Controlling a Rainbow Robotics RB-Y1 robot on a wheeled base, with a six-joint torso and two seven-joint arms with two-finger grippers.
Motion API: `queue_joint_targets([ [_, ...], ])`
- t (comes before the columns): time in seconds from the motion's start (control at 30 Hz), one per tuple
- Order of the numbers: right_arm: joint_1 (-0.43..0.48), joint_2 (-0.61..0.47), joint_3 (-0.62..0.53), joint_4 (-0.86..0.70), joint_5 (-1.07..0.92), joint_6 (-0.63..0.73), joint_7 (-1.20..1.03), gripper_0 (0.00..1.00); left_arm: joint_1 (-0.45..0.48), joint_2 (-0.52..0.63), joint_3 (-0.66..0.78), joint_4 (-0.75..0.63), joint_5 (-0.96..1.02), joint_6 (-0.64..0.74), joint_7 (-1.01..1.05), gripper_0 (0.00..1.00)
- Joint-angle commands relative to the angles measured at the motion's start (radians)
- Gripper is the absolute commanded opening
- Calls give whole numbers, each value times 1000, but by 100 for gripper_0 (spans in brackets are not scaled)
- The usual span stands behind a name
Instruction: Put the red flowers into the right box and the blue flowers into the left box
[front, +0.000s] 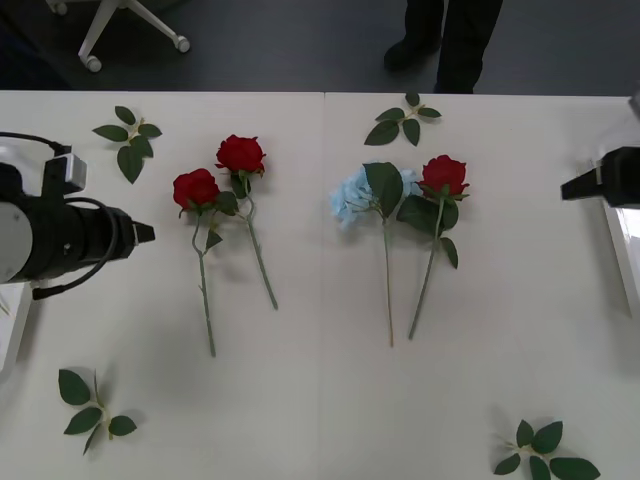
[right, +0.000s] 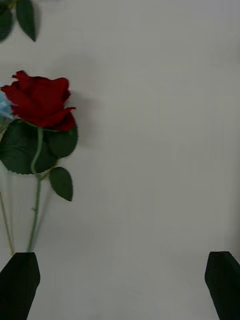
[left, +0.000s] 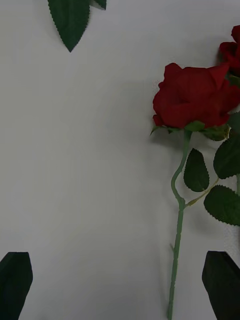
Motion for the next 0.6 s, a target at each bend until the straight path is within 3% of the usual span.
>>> queue_joint_targets([
  [0.03, -12, 132, 47, -91, 90, 46, 3, 98, -120, -10, -50, 139, -62, 2, 24, 100],
  [0.33, -12, 213, 252, -115, 209, -9, -33, 98, -289, -15, -174, 410, -124, -64, 23, 100],
  [0.6, 7, 305, 378, -104, 393, -57, -120, 97, -349, -68, -201, 580, -149, -187, 11, 100],
])
